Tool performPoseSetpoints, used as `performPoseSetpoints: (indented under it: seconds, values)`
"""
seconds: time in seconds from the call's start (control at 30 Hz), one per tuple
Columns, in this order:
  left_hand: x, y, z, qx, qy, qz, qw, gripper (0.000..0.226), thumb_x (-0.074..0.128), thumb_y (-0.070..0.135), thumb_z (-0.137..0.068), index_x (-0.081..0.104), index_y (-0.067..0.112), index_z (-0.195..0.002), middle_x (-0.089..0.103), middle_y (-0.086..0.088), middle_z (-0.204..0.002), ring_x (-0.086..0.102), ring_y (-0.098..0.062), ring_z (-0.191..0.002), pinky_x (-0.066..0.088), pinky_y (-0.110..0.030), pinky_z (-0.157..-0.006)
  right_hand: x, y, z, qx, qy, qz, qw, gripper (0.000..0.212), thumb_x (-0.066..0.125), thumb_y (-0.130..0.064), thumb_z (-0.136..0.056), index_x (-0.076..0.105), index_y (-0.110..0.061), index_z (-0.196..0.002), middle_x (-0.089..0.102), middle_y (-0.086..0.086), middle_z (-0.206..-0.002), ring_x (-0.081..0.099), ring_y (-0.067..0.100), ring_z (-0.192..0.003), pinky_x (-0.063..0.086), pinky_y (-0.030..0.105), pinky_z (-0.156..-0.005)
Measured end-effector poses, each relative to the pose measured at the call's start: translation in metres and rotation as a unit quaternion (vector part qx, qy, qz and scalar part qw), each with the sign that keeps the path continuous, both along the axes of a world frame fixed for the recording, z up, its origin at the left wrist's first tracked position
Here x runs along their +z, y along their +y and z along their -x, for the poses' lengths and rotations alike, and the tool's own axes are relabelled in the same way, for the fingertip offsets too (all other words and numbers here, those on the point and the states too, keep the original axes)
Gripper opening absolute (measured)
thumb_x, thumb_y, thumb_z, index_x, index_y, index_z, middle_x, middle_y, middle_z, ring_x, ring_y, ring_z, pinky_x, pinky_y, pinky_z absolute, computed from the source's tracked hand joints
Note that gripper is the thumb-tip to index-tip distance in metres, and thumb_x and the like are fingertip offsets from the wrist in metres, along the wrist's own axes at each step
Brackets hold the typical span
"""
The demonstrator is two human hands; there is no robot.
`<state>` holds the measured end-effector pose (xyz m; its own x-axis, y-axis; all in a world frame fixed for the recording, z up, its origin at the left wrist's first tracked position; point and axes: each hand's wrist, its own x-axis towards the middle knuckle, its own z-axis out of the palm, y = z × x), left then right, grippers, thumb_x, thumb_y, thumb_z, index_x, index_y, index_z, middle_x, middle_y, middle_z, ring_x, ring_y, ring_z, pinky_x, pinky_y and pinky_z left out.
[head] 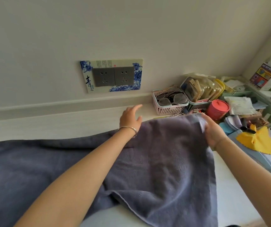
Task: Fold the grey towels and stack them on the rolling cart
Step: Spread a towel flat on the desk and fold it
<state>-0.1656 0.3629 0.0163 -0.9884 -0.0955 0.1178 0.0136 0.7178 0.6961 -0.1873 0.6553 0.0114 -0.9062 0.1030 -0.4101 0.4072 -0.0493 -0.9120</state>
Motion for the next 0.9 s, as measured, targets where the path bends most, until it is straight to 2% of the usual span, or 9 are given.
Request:
performPoseSetpoints:
  seconds: [0.03, 0.1, 0.2, 0.33, 0.43, 0.5, 0.6, 0.7, 0.9]
  values:
    - [-0.006, -0.001, -0.005, 0.023, 0.016, 0.040, 0.999, 0.045, 0.055, 0.015, -0.089, 0.049, 0.021, -0.133, 0.053, -0.008, -0.127, 0.049, -0.026, -0.116, 0.041, -0.038, -0.099, -0.009, -0.003, 0.000, -0.016, 0.012, -0.038, 0.999, 0.078, 0.074, -0.065, -0.060, 0.061, -0.020, -0.122, 0.066, 0.005, -0.112, 0.063, 0.023, -0.099, 0.052, 0.032, -0.079]
    - [-0.027, -0.006, -0.018, -0.002, -0.007, 0.089, 0.996, 0.044, 0.052, 0.022, -0.092, 0.045, 0.020, -0.136, 0.048, -0.007, -0.132, 0.045, -0.025, -0.121, 0.038, -0.035, -0.101, -0.011, -0.017, -0.021, 0.002, 0.019, -0.150, 0.989, 0.064, 0.068, -0.046, -0.079, 0.053, -0.006, -0.127, 0.060, 0.005, -0.106, 0.057, 0.020, -0.089, 0.047, 0.026, -0.067]
    - [-0.059, -0.013, -0.047, -0.091, -0.065, 0.159, 0.981, 0.044, 0.044, 0.034, -0.096, 0.040, 0.024, -0.138, 0.041, -0.003, -0.140, 0.037, -0.021, -0.129, 0.030, -0.033, -0.108, -0.034, -0.017, -0.044, 0.016, -0.003, -0.287, 0.958, 0.046, 0.063, -0.019, -0.089, 0.048, 0.000, -0.129, 0.059, 0.012, -0.114, 0.055, 0.026, -0.106, 0.045, 0.025, -0.083]
    - [-0.096, -0.023, -0.075, -0.127, -0.176, 0.241, 0.946, 0.061, 0.031, 0.049, -0.097, 0.012, 0.027, -0.150, 0.004, 0.000, -0.159, 0.003, -0.020, -0.146, 0.005, -0.042, -0.118, -0.062, -0.008, -0.054, 0.025, -0.003, -0.406, 0.913, 0.049, 0.067, -0.031, -0.084, 0.054, -0.013, -0.128, 0.059, 0.011, -0.112, 0.055, 0.032, -0.104, 0.045, 0.037, -0.090]
    - [-0.108, -0.024, -0.082, -0.130, -0.187, 0.270, 0.936, 0.065, 0.027, 0.053, -0.096, -0.001, 0.029, -0.150, -0.010, 0.003, -0.158, -0.010, -0.017, -0.146, -0.004, -0.043, -0.117, -0.078, -0.008, -0.052, -0.007, -0.066, -0.378, 0.923, 0.050, 0.065, -0.044, -0.083, 0.056, -0.007, -0.115, 0.057, 0.015, -0.116, 0.056, 0.033, -0.102, 0.045, 0.041, -0.092]
    - [-0.110, -0.024, -0.083, -0.124, -0.179, 0.276, 0.936, 0.067, 0.025, 0.057, -0.095, -0.002, 0.029, -0.150, -0.011, 0.004, -0.158, -0.011, -0.017, -0.145, -0.004, -0.044, -0.117, -0.074, -0.014, -0.051, 0.017, -0.060, -0.339, 0.939, 0.036, 0.060, -0.043, -0.087, 0.058, -0.008, -0.093, 0.056, 0.015, -0.100, 0.054, 0.024, -0.081, 0.040, 0.036, -0.082]
    - [-0.112, -0.023, -0.083, -0.124, -0.176, 0.288, 0.933, 0.073, 0.015, 0.066, -0.090, -0.005, 0.029, -0.149, -0.013, 0.003, -0.158, -0.012, -0.018, -0.145, -0.004, -0.044, -0.117, -0.059, -0.024, -0.049, 0.024, 0.114, -0.326, 0.938, 0.020, 0.061, -0.026, -0.091, 0.063, -0.008, -0.097, 0.060, -0.001, -0.096, 0.049, 0.015, -0.093, 0.036, 0.027, -0.083]
    - [-0.111, -0.023, -0.084, -0.108, -0.135, 0.296, 0.939, 0.091, -0.018, 0.079, -0.067, -0.022, 0.030, -0.144, -0.022, 0.001, -0.156, -0.016, -0.021, -0.145, -0.006, -0.044, -0.116, -0.041, -0.025, -0.040, -0.038, 0.240, -0.397, 0.885, 0.025, 0.061, -0.028, -0.090, 0.063, -0.007, -0.104, 0.059, 0.002, -0.087, 0.053, 0.018, -0.085, 0.038, 0.028, -0.074]
    - [-0.113, -0.030, -0.083, -0.092, -0.163, 0.276, 0.943, 0.069, 0.001, 0.065, -0.088, -0.019, 0.033, -0.145, -0.023, 0.001, -0.156, -0.015, -0.022, -0.145, -0.007, -0.045, -0.116, -0.037, -0.006, -0.002, -0.042, 0.067, -0.496, 0.865, 0.040, 0.055, -0.024, -0.091, 0.050, -0.015, -0.130, 0.057, 0.017, -0.123, 0.053, 0.038, -0.113, 0.043, 0.045, -0.091]
